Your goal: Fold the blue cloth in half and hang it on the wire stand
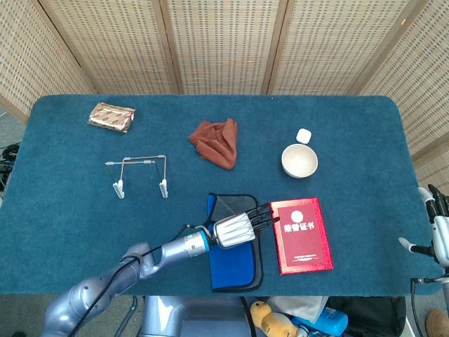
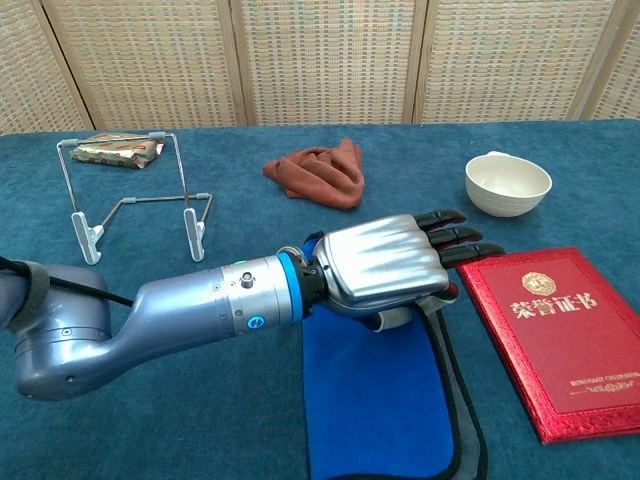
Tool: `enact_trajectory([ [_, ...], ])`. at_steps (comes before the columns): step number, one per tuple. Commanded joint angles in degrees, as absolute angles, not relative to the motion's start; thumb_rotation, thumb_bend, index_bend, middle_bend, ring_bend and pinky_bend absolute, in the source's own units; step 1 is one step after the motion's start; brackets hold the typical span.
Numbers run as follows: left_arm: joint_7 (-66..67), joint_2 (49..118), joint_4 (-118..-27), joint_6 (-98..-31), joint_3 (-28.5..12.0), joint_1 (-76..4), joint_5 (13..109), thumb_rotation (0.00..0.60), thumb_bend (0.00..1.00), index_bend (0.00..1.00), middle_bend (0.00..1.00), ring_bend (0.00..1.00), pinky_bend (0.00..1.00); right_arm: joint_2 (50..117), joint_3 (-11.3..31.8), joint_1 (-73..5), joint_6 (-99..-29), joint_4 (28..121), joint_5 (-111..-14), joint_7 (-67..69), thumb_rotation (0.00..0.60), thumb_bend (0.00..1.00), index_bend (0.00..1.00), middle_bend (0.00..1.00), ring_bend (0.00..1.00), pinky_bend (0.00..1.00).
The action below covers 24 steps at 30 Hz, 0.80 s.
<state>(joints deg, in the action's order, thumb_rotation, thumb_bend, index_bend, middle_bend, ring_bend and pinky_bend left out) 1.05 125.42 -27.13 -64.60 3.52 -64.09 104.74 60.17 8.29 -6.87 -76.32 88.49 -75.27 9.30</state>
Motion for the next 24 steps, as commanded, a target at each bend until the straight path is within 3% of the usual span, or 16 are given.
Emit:
enact_trajectory([
  [1,1.1,126.1,-26.6,-64.0,3.3,-64.6,104.3,0.600,0.44,0.62,0.00,0.00,0.01,60.1,8.4,-6.9,-76.3,88.5,-75.2,9.4,0.600,0.00,0.00,0.00,0.00,0.00],
  [17,2.0,129.3,-23.5,-62.0,2.7,-66.0,102.3,0.600,0.43,0.59,0.00,0.00,0.01,59.7,8.4,-6.9,-75.8,88.6,-74.9,10.3,0.600,0.00,0.00,0.00,0.00,0.00],
  [19,2.2,129.6,-23.2,-62.4,2.6,-65.9,102.1,0.600,0.41,0.47,0.00,0.00,0.01,59.6,8.4,-6.9,-75.7,88.5,-74.9,10.3,0.600,0.00,0.00,0.00,0.00,0.00],
  [22,1.9,129.8,-23.2,-63.1,2.4,-65.7,101.7,0.600,0.39,0.05,0.00,0.00,0.01,59.6,8.4,-6.9,-75.6,88.5,-74.8,10.5,0.600,0.00,0.00,0.00,0.00,0.00],
  [24,1.8,129.7,-23.2,-63.9,2.6,-65.7,101.9,0.600,0.37,0.00,0.00,0.00,0.00,59.6,8.4,-6.9,-75.5,88.5,-74.7,10.5,0.600,0.00,0.00,0.00,0.00,0.00],
])
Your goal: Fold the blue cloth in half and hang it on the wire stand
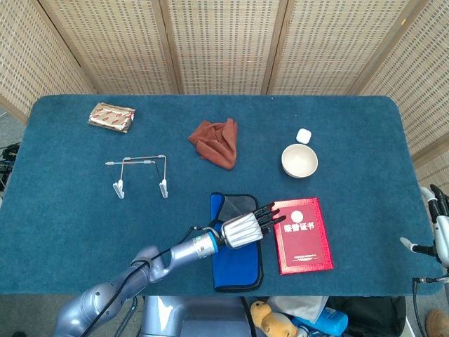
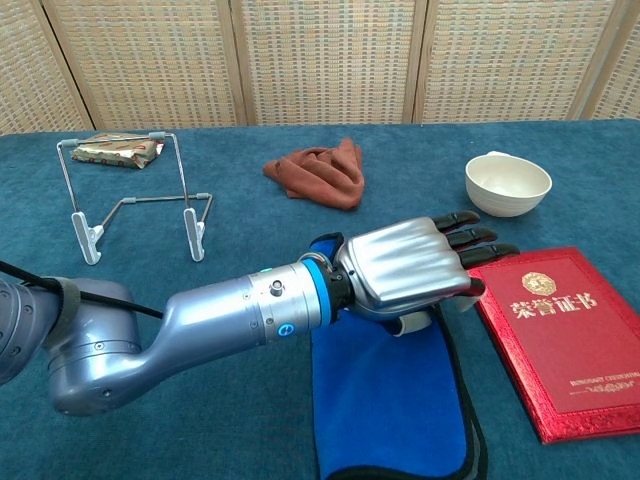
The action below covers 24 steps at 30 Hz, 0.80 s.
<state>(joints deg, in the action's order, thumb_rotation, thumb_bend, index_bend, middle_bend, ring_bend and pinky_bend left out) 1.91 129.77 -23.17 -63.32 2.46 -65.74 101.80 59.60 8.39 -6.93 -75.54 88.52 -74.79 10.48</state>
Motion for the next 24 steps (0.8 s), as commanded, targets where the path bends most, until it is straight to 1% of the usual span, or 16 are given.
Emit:
enact_trajectory([
  [1,1.8,129.5,-23.3,-64.3,2.8,-65.7,102.0,0.600,0.35,0.00,0.00,0.00,0.00,59.6,8.4,-6.9,-75.5,88.5,-74.7,10.5,0.600,0.00,0.00,0.00,0.00,0.00],
  [4,1.5,128.7,-24.2,-65.2,2.7,-65.5,101.9,0.600,0.33,0.00,0.00,0.00,0.00,59.5,8.4,-6.9,-75.5,88.6,-74.7,10.5,0.600,0.00,0.00,0.00,0.00,0.00],
  [8,0.8,126.8,-26.8,-67.5,2.2,-65.2,101.5,0.600,0.33,0.00,0.00,0.00,0.00,59.4,8.3,-6.9,-75.4,88.7,-74.7,10.6,0.600,0.00,0.00,0.00,0.00,0.00],
  [11,0.2,124.1,-30.1,-69.2,1.5,-64.7,101.0,0.600,0.33,0.00,0.00,0.00,0.00,59.4,8.3,-6.9,-75.2,88.7,-74.7,10.7,0.600,0.00,0.00,0.00,0.00,0.00],
  [14,0.4,120.8,-34.3,-69.3,1.1,-64.0,100.2,0.600,0.33,0.02,0.00,0.00,0.00,59.3,8.3,-6.9,-75.2,88.7,-74.8,10.9,0.600,0.00,0.00,0.00,0.00,0.00],
  [18,1.2,115.7,-41.1,-68.4,1.2,-62.0,98.9,0.600,0.33,0.16,0.00,0.00,0.00,59.2,8.2,-6.9,-75.2,88.8,-74.8,11.0,0.600,0.00,0.00,0.00,0.00,0.00],
  [22,3.6,108.4,-49.4,-66.6,3.1,-58.5,97.5,0.600,0.33,0.30,0.00,0.00,0.00,59.2,8.2,-7.0,-75.0,88.9,-75.0,11.0,0.600,0.00,0.00,0.00,0.00,0.00],
  [24,4.0,106.9,-51.4,-66.2,3.4,-57.5,97.1,0.600,0.33,0.35,0.00,0.00,0.00,59.2,8.1,-7.0,-75.0,89.0,-75.1,11.0,0.600,0.00,0.00,0.00,0.00,0.00],
])
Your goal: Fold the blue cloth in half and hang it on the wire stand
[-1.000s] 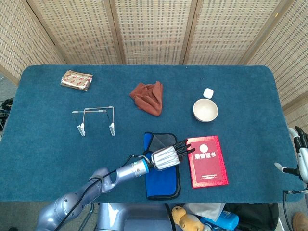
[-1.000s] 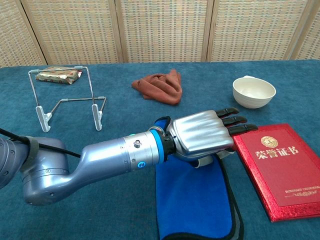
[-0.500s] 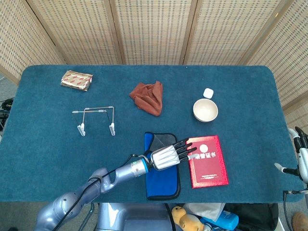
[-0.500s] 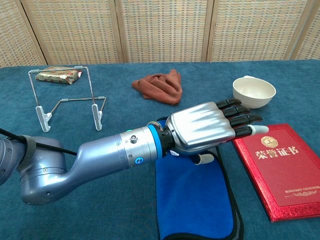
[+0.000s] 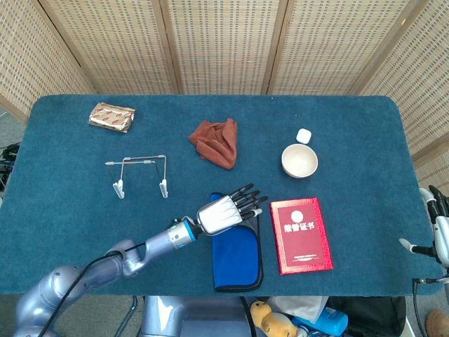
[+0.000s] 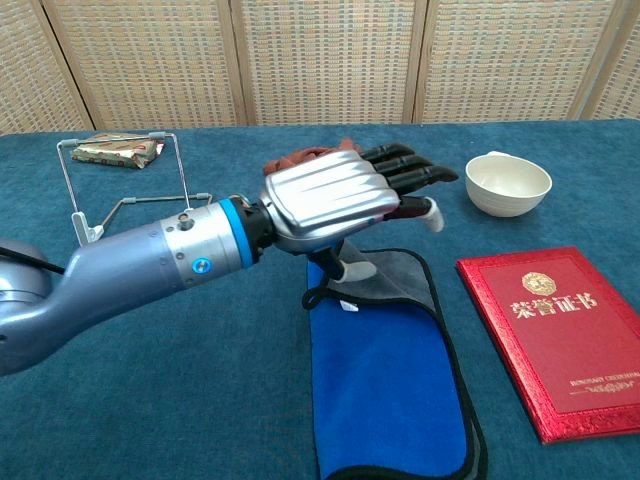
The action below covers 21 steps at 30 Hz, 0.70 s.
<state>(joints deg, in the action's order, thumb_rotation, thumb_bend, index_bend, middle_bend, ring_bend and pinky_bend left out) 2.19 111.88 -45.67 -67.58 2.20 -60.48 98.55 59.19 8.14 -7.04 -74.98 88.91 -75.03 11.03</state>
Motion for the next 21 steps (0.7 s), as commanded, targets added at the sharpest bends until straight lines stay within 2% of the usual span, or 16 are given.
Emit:
enact_trajectory([
  [1,4.1,106.4,-52.0,-65.9,3.6,-57.1,96.9,0.600,0.33,0.37,0.00,0.00,0.00,59.2,8.1,-7.1,-75.0,89.0,-75.1,11.0,0.600,0.00,0.00,0.00,0.00,0.00],
  [6,3.3,105.4,-53.4,-65.1,4.3,-55.3,96.4,0.600,0.33,0.42,0.00,0.00,0.00,59.0,7.8,-7.1,-74.8,89.6,-75.4,10.6,0.600,0.00,0.00,0.00,0.00,0.00],
  [12,2.8,105.8,-54.7,-65.4,4.3,-54.0,96.7,0.600,0.33,0.42,0.00,0.00,0.00,58.9,7.9,-7.1,-74.8,89.7,-75.1,10.4,0.600,0.00,0.00,0.00,0.00,0.00],
  [21,3.5,108.2,-52.0,-65.5,3.9,-52.8,97.3,0.600,0.33,0.42,0.00,0.00,0.00,58.9,7.8,-7.1,-74.8,89.6,-75.2,10.5,0.600,0.00,0.00,0.00,0.00,0.00],
])
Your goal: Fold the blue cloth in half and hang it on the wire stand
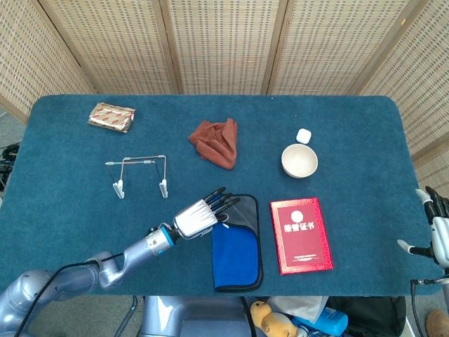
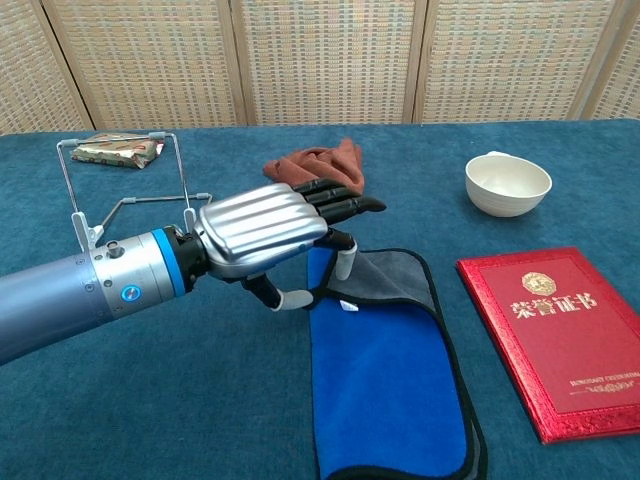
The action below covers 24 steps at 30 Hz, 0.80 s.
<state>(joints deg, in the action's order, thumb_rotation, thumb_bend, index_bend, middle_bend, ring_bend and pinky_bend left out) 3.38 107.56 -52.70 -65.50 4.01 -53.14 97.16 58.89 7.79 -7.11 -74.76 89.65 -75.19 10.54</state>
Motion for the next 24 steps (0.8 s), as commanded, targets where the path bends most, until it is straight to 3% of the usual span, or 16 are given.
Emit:
enact_trajectory([
  [1,3.4,108.5,-51.5,-65.6,3.9,-52.7,97.3,0.600,0.33,0.42,0.00,0.00,0.00,58.9,7.8,-7.1,-74.7,89.6,-75.2,10.5,0.600,0.00,0.00,0.00,0.00,0.00],
  [10,0.9,111.2,-47.8,-67.3,3.8,-51.6,98.3,0.600,0.33,0.40,0.00,0.00,0.00,58.9,7.8,-7.2,-74.5,89.5,-74.9,10.4,0.600,0.00,0.00,0.00,0.00,0.00],
  [24,0.4,109.5,-49.0,-68.3,4.8,-50.0,99.7,0.600,0.33,0.39,0.00,0.00,0.00,59.0,7.7,-7.4,-74.0,89.6,-74.8,10.0,0.600,0.00,0.00,0.00,0.00,0.00],
])
